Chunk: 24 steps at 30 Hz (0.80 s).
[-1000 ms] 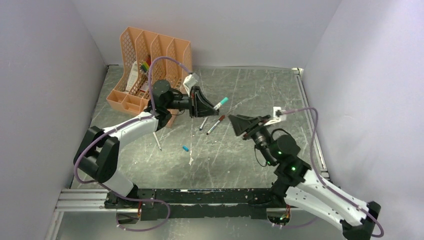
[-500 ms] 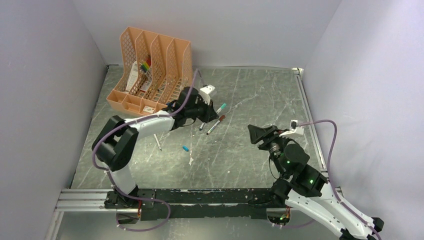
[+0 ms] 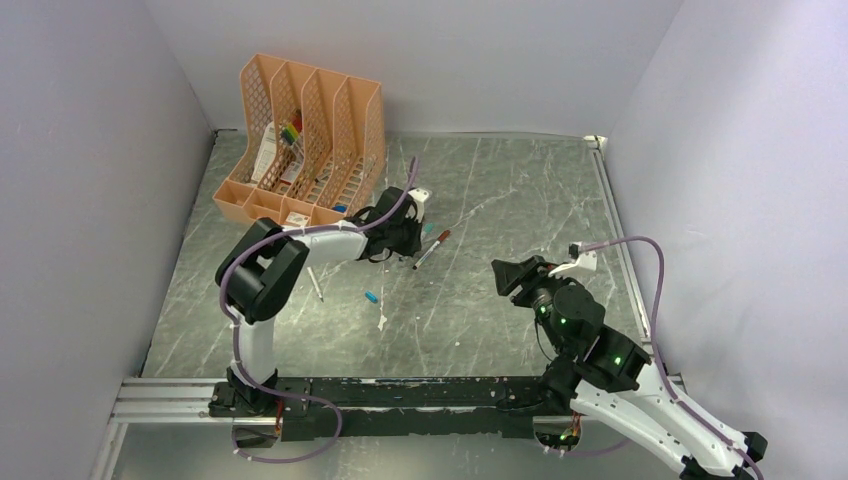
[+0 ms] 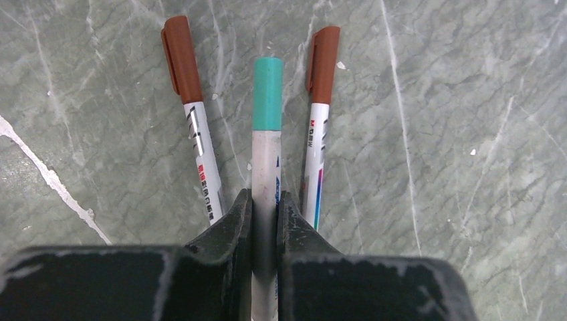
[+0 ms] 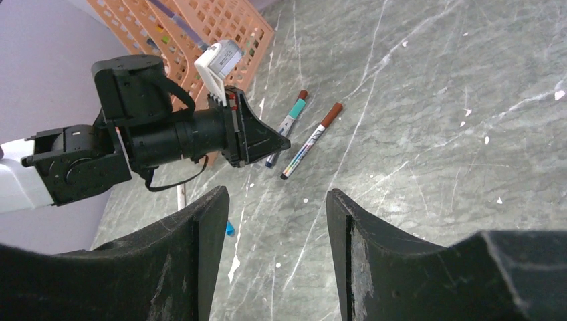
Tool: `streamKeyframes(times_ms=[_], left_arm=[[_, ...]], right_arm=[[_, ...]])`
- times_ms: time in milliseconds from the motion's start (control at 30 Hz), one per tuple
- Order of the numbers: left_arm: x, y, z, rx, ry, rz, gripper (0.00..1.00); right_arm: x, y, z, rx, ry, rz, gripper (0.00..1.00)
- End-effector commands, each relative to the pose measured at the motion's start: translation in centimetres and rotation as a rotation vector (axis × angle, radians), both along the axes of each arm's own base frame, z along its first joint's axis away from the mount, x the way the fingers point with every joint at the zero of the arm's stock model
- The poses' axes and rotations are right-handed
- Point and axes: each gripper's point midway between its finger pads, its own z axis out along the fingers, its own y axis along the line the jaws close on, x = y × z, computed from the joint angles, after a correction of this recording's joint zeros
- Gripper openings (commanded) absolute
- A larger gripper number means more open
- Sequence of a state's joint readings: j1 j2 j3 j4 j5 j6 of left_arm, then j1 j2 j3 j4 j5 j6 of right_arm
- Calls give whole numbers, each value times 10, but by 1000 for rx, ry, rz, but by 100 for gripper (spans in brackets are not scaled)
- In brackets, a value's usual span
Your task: Insert the pens into the pen caps
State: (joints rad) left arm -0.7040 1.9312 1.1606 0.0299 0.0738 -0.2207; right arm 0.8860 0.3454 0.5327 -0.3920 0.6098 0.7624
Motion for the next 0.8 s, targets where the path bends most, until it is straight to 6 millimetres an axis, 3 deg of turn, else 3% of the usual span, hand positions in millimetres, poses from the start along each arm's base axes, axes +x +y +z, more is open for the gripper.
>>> streamKeyframes(times_ms=[0, 233, 433, 567, 600, 633, 667, 767], left_arm=[[7, -3, -1, 27, -7, 13, 15], [7, -3, 3, 19, -12, 13, 39], [9, -10, 44, -50, -71, 0, 43], [12, 1, 90, -91, -163, 59, 44], [12, 6, 110, -115, -202, 76, 54], [12, 11, 121, -127, -213, 84, 69], [12, 25, 126, -117, -193, 114, 75], [19, 76, 143, -127, -165, 250, 84]], right_arm=[[-3, -1, 0, 9, 1, 6, 55], [-4, -1, -3, -1, 9, 11, 55], [-2, 11, -11, -42, 25, 60, 55], [2, 40, -29, -122, 55, 172, 53], [4, 49, -39, -155, 77, 200, 54], [6, 61, -47, -176, 97, 240, 56], [9, 78, -60, -198, 130, 290, 57], [17, 121, -84, -237, 181, 396, 59]])
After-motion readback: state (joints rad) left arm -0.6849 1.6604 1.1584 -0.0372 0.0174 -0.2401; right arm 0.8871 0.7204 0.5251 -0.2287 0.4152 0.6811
